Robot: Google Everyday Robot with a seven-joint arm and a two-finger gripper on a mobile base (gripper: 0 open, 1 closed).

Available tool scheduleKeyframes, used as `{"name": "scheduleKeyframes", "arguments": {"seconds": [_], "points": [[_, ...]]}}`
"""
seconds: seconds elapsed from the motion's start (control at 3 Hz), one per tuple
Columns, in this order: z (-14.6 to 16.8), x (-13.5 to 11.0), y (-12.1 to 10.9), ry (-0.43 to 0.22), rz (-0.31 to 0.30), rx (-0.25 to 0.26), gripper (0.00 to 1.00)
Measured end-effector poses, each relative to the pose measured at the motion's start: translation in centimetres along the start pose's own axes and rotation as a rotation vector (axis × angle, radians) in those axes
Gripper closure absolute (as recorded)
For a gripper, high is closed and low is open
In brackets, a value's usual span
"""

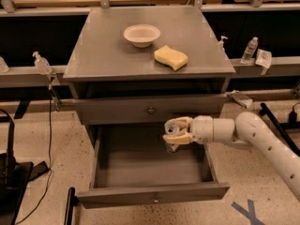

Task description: Place redbull can into middle drawer

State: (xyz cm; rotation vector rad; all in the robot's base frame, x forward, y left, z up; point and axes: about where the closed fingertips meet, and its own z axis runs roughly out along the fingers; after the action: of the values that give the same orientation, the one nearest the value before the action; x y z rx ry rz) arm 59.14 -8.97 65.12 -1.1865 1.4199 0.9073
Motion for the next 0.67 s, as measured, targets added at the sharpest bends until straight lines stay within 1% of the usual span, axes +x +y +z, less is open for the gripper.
{"name": "scheduleKeyframes", "arguments": {"seconds": [0.33, 0.67], "points": [[-0.1, 7.9, 0.1, -0.058, 0.01, 0.027, 1.0], [0.9, 13.4, 0.5, -0.037, 0.001, 0.001, 1.0]]}}
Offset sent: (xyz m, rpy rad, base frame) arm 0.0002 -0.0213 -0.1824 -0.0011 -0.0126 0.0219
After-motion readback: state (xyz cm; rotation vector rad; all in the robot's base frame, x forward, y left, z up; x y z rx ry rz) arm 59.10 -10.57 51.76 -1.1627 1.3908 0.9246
